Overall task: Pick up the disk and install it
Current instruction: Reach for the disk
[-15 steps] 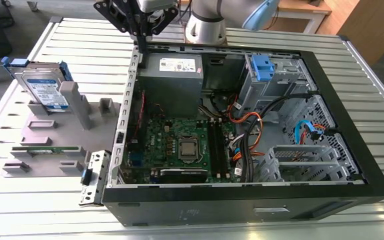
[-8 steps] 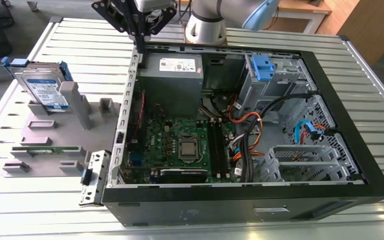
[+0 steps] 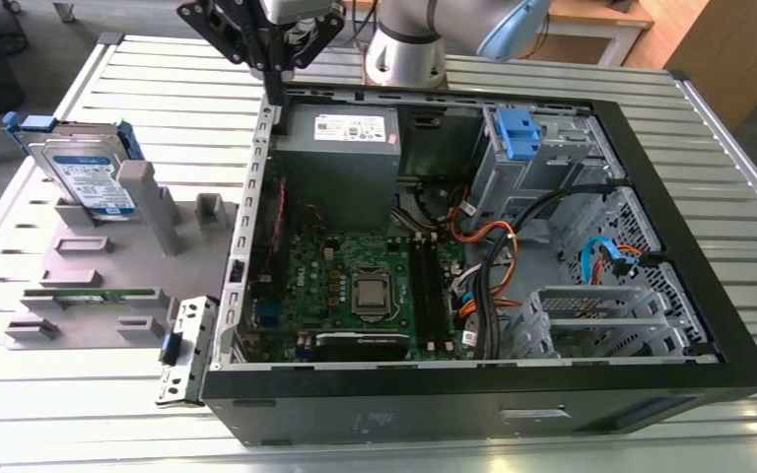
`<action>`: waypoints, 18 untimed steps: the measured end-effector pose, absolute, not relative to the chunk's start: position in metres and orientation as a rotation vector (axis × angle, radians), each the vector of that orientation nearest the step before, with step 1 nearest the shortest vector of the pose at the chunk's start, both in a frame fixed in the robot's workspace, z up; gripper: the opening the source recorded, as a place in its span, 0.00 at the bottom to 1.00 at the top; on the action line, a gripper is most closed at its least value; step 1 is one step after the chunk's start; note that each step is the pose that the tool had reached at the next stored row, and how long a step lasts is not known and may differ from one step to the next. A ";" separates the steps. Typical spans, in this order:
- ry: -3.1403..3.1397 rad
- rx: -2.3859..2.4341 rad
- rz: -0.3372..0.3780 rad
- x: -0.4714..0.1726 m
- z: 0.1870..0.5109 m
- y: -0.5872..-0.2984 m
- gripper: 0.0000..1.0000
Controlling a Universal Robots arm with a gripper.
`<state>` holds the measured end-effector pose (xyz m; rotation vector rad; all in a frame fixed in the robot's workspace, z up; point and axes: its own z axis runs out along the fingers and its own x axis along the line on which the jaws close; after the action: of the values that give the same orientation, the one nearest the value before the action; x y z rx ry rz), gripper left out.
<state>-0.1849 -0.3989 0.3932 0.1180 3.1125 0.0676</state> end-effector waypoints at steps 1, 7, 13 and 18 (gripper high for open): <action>3.113 0.118 0.068 -0.185 0.393 -0.399 0.11; 3.112 0.118 0.068 -0.188 0.393 -0.399 0.11; 3.112 0.118 0.068 -0.190 0.393 -0.399 0.11; 3.113 0.118 0.068 -0.191 0.393 -0.399 0.11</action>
<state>-0.1913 -0.3988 0.3931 0.1179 3.1125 0.0676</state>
